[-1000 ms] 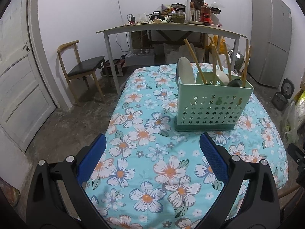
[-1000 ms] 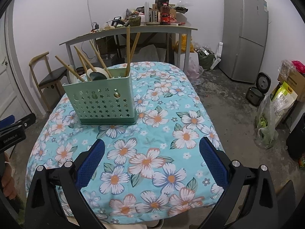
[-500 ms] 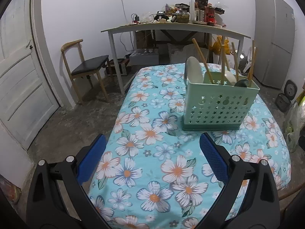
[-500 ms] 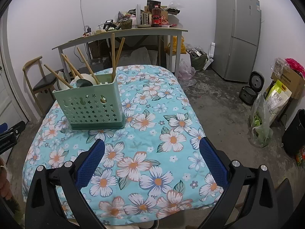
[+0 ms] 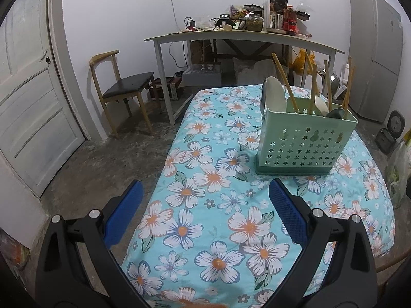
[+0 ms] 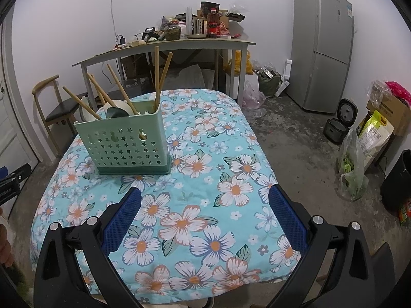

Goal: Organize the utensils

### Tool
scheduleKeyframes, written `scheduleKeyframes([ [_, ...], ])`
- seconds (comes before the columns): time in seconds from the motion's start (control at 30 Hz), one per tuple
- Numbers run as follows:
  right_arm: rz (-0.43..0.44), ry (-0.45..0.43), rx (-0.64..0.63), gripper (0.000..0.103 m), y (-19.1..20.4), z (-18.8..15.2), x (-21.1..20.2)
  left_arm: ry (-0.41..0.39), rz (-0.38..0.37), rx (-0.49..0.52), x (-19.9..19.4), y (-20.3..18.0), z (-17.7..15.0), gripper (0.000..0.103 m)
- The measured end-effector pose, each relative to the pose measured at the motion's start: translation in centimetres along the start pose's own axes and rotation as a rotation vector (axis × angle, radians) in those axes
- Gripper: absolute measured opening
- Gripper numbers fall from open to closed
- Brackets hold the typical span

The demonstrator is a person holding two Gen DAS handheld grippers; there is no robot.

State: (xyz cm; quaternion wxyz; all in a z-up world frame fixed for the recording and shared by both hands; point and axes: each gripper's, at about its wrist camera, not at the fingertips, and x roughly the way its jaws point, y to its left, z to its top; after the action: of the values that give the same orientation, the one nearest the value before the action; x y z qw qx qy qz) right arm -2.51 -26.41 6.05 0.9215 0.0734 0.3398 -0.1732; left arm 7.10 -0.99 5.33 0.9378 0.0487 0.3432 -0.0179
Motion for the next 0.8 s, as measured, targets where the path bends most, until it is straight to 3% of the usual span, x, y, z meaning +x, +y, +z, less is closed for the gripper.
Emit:
scheduleKeyframes([
  [0.8, 0.007, -0.003, -0.012, 0.097, 0.28, 0.07, -0.05, 0.001, -0.002, 0.017, -0.4, -0.56, 0.12, 0.095],
])
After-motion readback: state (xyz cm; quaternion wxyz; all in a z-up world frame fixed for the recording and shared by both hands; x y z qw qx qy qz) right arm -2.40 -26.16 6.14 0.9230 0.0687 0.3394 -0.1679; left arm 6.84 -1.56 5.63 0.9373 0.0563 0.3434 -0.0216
